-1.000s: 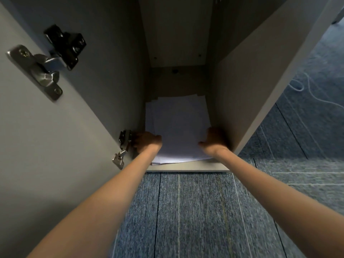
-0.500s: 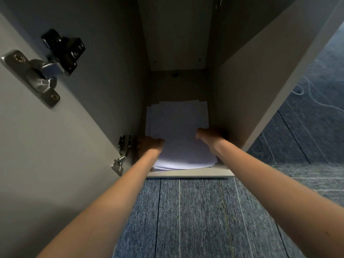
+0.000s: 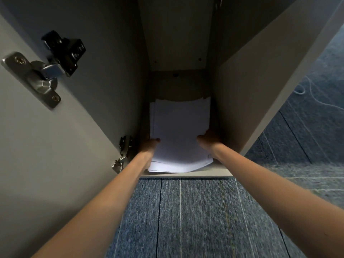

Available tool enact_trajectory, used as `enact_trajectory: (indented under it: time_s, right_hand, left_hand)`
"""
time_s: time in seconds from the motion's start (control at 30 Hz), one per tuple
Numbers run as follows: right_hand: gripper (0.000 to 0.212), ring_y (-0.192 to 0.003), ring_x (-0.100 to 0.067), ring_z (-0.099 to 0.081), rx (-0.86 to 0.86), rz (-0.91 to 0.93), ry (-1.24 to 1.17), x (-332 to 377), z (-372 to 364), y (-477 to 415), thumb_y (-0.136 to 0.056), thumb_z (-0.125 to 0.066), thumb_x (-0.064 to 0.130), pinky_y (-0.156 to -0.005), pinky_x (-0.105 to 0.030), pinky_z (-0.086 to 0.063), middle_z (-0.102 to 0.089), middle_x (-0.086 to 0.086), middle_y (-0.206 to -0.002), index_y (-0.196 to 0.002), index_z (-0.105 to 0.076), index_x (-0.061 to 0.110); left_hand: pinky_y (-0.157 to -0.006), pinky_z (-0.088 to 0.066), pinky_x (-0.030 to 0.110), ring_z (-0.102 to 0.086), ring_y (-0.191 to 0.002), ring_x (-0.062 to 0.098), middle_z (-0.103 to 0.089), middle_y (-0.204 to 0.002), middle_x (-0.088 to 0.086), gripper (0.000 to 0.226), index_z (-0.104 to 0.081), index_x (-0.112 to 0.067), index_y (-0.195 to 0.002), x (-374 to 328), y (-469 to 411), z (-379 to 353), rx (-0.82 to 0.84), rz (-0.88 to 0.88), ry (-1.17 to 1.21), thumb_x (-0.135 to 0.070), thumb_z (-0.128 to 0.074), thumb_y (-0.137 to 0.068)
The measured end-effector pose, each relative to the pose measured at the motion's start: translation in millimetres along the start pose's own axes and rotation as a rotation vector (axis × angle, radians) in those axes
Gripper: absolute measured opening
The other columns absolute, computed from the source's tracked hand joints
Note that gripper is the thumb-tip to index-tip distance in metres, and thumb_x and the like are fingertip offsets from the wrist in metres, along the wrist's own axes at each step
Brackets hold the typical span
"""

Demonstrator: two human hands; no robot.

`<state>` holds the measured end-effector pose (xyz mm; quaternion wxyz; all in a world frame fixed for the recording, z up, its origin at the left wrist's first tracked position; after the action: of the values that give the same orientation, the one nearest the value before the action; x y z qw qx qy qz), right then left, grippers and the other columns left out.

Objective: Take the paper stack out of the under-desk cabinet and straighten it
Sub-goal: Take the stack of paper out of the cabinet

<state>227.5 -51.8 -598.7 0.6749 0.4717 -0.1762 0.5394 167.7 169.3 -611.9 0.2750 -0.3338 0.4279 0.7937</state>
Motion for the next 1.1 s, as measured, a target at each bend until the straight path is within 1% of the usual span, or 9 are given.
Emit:
enact_trajectory:
  time_s: [0.1,0.2,0.27,0.37,0.5,0.6,0.8,1.0,1.1]
  right_hand:
    - [0.050,-0.115,-0.032,-0.054,0.031,0.078,-0.227,11.2,1.5,5.4,-0.093,-0.050,0.003,-0.082,-0.029,-0.041,-0.052,-0.017,-0.137,-0.142,-0.041,0.008]
    - [0.050,-0.129,-0.034,-0.050,0.027,0.067,-0.277,24.0,15.4,33.6,-0.093,-0.049,-0.004,-0.087,-0.027,-0.043,-0.051,-0.018,-0.140,-0.142,-0.042,0.004]
    - [0.032,-0.120,-0.032,-0.055,0.059,0.064,-0.132,36.7,24.8,62.5,-0.097,-0.043,0.001,-0.088,-0.030,-0.043,-0.058,-0.020,-0.126,-0.127,-0.053,-0.001]
    - [0.026,-0.078,-0.027,-0.052,0.075,0.097,0.282,76.0,49.3,121.4,-0.096,-0.042,0.011,-0.069,-0.033,-0.039,-0.055,-0.012,-0.079,-0.075,-0.056,0.006]
    - [0.020,-0.089,-0.038,-0.053,0.038,0.100,0.254,126.2,90.0,181.7,-0.094,-0.040,0.006,-0.075,-0.040,-0.042,-0.061,-0.021,-0.109,-0.106,-0.055,0.001]
    - [0.041,-0.110,-0.043,-0.057,0.087,0.036,0.228,146.1,112.8,234.0,-0.094,-0.038,0.002,-0.090,-0.050,-0.050,-0.057,-0.022,-0.123,-0.134,-0.034,0.005]
    - [0.047,-0.118,-0.034,-0.055,0.148,-0.128,0.068,163.2,151.7,361.6,-0.095,-0.035,-0.006,-0.095,-0.042,-0.047,-0.055,-0.016,-0.132,-0.138,-0.030,0.010]
    - [0.046,-0.116,-0.025,-0.053,0.127,-0.276,-0.004,188.0,206.3,455.9,-0.096,-0.035,-0.005,-0.087,-0.029,-0.039,-0.054,-0.013,-0.134,-0.139,-0.033,0.010]
    - [0.048,-0.129,-0.030,-0.048,0.087,-0.350,-0.040,197.2,234.0,503.2,-0.097,-0.038,0.002,-0.101,-0.032,-0.039,-0.047,-0.015,-0.143,-0.145,-0.030,0.006]
  left_hand:
    - [-0.100,-0.037,0.030,-0.043,-0.134,0.030,-0.043,-0.148,0.015,0.048,-0.038,-0.004,-0.145,-10.3,6.7,-3.6,0.028,-0.054,0.017,-0.009,-0.047,-0.098]
    - [-0.092,-0.038,0.025,-0.049,-0.130,0.029,-0.049,-0.145,0.013,0.047,-0.040,-0.007,-0.143,-23.5,32.4,9.5,-0.002,-0.086,0.082,-0.005,-0.047,-0.097]
    - [-0.093,-0.035,0.022,-0.046,-0.132,0.025,-0.047,-0.144,0.008,0.047,-0.038,-0.009,-0.144,-31.6,60.6,15.7,0.024,-0.068,0.089,-0.008,-0.047,-0.098]
    - [-0.088,-0.034,0.019,-0.053,-0.117,0.021,-0.057,-0.131,0.008,0.043,-0.048,-0.006,-0.138,-58.4,107.7,35.3,0.001,-0.024,0.119,-0.005,-0.050,-0.095]
    - [-0.091,-0.044,0.030,-0.057,-0.108,0.026,-0.060,-0.129,0.015,0.036,-0.055,-0.002,-0.128,-97.8,162.8,68.9,0.012,0.037,0.078,-0.007,-0.051,-0.093]
    - [-0.104,-0.045,0.043,-0.054,-0.118,0.032,-0.055,-0.133,0.013,0.037,-0.048,-0.008,-0.133,-120.4,215.1,91.3,0.079,0.062,0.014,-0.008,-0.046,-0.096]
    - [-0.104,-0.045,0.044,-0.053,-0.122,0.032,-0.052,-0.138,0.012,0.043,-0.042,-0.012,-0.140,-143.3,337.8,138.9,0.174,0.157,-0.043,-0.009,-0.042,-0.097]
    - [-0.089,-0.045,0.035,-0.054,-0.105,0.025,-0.056,-0.133,0.011,0.038,-0.045,-0.009,-0.136,-188.7,440.7,180.3,0.249,0.235,0.013,-0.005,-0.040,-0.099]
    - [-0.090,-0.046,0.038,-0.054,-0.104,0.024,-0.056,-0.134,0.009,0.036,-0.046,-0.013,-0.135,-203.5,483.8,199.6,0.297,0.294,0.019,-0.008,-0.042,-0.100]
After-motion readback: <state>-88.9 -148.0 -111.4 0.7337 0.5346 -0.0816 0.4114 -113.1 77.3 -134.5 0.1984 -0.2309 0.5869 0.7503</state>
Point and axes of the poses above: each hand's wrist, its own y-axis away from the middle knuckle, its own z-axis out of the back of the hand, x = y × z, the point moved 9 cm from there along -y, towards the middle knuckle
